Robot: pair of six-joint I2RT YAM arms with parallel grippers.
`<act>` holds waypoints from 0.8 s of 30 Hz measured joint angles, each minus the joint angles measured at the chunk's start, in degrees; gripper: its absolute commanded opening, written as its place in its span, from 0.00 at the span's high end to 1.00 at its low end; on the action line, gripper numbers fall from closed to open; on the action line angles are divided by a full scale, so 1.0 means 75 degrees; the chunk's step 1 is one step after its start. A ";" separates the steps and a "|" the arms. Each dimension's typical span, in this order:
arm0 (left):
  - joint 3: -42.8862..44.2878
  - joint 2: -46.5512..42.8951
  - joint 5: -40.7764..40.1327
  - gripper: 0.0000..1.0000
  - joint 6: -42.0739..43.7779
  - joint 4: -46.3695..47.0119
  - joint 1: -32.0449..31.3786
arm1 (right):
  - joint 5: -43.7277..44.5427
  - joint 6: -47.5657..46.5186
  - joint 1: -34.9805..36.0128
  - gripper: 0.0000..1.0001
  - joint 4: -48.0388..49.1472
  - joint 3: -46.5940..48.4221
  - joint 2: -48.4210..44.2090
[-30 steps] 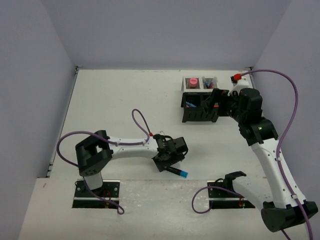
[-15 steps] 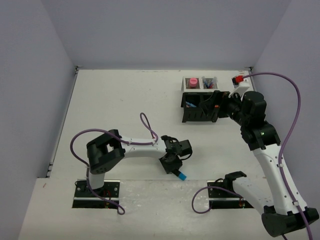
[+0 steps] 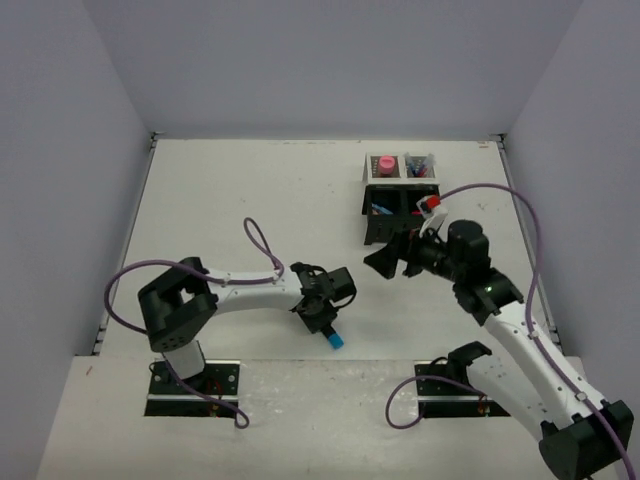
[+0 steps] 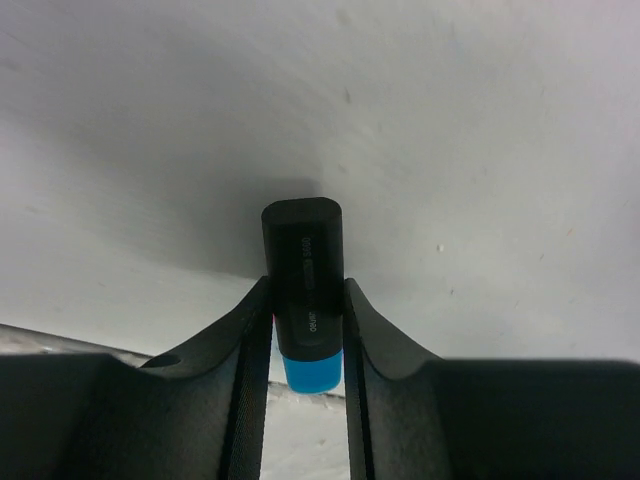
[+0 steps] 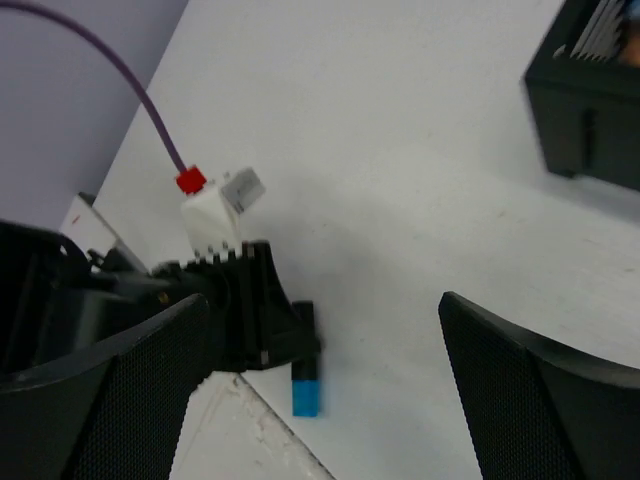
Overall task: Sort the stationery into containers
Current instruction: Pick up the pen from the corner of the board, then place the pen in the storage box.
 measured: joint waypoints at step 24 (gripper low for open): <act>-0.0739 -0.4855 -0.2427 1.00 -0.0986 -0.1125 0.0209 | 0.2253 0.2641 0.5472 0.55 0.7067 -0.3602 0.1459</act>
